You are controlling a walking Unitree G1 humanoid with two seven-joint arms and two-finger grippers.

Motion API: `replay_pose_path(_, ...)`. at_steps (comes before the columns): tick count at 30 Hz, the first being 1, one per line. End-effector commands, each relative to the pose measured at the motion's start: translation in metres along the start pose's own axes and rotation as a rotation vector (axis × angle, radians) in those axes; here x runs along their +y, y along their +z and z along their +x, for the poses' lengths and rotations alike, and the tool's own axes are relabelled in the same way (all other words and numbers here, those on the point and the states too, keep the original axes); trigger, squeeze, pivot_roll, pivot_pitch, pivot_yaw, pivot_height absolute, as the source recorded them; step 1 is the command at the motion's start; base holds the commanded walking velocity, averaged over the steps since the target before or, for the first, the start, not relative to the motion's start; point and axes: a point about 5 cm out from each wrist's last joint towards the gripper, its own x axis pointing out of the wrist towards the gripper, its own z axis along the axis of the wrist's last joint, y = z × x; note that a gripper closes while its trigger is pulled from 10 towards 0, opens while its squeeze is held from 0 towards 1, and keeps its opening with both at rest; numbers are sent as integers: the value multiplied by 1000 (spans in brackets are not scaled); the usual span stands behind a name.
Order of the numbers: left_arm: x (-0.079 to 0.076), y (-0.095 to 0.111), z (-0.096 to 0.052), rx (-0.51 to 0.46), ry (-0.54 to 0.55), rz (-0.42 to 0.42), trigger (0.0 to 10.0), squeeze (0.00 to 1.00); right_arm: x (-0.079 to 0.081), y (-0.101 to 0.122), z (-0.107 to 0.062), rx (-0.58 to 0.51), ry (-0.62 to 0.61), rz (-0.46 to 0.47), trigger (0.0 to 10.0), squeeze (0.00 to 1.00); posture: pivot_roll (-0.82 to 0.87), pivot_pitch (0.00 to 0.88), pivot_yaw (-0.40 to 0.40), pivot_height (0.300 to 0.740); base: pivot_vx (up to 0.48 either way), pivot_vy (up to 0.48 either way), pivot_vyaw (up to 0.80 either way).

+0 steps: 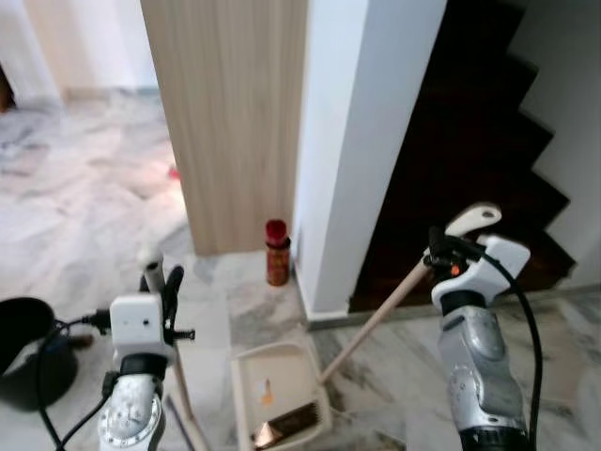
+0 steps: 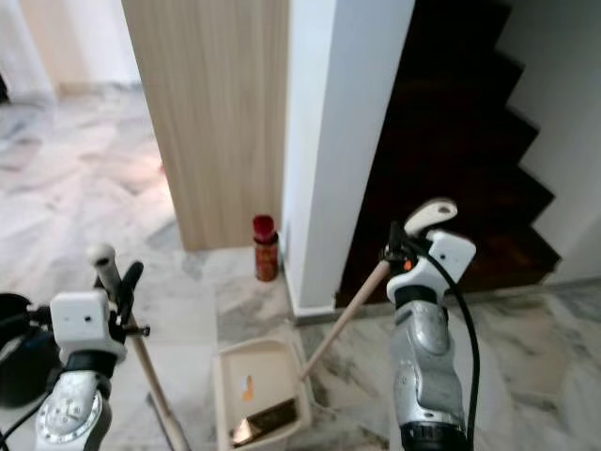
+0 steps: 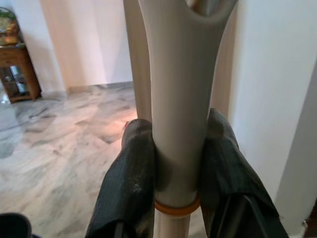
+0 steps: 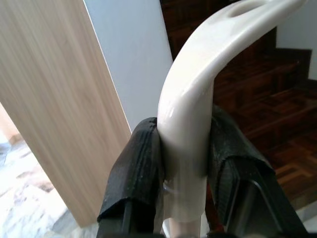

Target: Sweep floor

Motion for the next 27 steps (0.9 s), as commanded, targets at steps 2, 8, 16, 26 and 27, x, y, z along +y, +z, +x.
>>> replay_pose_path(2,-5,11,4,-51,-16,-11,10000,0,0,17,4,-71,6,3,10000,0,-3,0,-43,740,0,304,0)
replay_pose_path(8,-6,11,3,-52,-19,-12,10000,0,1,17,3,-72,12,8,10000,0,1,0,-43,740,0,304,0)
replay_pose_path(16,-6,11,3,-48,-19,-13,10000,0,4,17,3,-69,18,14,10000,0,0,0,-43,740,0,311,0)
replay_pose_path(26,-6,10,2,-39,-15,-14,10000,0,4,17,1,-64,15,12,10000,0,-5,20,-39,740,0,310,0)
replay_pose_path(27,-6,10,2,-38,-15,-13,10000,0,4,17,0,-63,15,15,10000,0,-5,25,-38,740,0,311,0)
